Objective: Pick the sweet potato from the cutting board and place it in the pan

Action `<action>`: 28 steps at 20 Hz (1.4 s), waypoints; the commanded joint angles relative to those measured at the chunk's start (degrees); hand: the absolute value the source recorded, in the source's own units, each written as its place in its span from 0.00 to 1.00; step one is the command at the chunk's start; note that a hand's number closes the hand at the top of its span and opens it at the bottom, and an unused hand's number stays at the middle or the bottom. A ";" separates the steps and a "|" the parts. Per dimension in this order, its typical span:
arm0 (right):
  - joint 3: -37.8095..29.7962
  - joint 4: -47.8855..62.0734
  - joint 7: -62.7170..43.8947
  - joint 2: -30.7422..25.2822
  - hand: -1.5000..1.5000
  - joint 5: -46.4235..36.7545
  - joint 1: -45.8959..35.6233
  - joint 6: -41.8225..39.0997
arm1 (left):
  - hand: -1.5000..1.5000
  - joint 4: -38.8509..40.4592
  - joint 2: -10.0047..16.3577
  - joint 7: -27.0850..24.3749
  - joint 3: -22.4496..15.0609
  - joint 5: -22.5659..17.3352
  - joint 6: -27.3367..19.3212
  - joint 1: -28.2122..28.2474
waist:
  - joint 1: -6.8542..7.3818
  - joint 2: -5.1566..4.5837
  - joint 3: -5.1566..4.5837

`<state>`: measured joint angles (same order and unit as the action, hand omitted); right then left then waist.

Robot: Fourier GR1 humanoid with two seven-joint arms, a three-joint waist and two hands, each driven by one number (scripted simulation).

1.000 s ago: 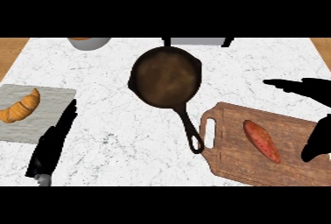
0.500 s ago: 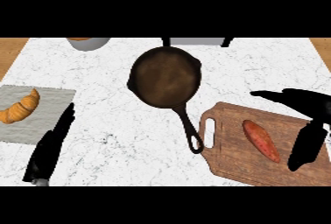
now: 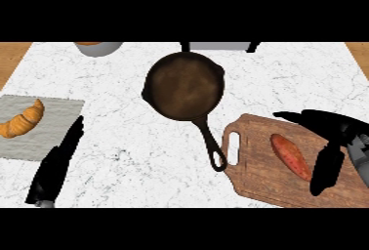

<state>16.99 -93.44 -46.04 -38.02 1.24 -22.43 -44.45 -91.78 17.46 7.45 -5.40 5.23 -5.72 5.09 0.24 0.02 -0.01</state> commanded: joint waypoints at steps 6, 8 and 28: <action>0.77 0.27 0.08 4.36 0.00 -9.32 4.80 -2.84 | 0.50 -3.62 0.31 1.75 3.25 -1.26 3.82 1.49 | -0.06 0.05 0.01; -1.27 2.75 3.07 4.59 0.00 -11.27 4.29 -4.94 | 0.50 2.24 -1.00 -2.32 3.66 0.89 3.41 -0.44 | -0.12 -0.01 0.01; -6.49 13.65 19.30 13.75 1.00 -26.58 5.42 -0.37 | 0.50 0.95 -4.58 0.72 6.31 3.22 6.59 -2.44 | -0.04 -0.06 0.02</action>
<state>11.63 -83.19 -30.25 -26.41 -24.46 -16.57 -46.11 -92.42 12.80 8.00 -0.38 9.34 -0.53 4.63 0.18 0.16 -0.20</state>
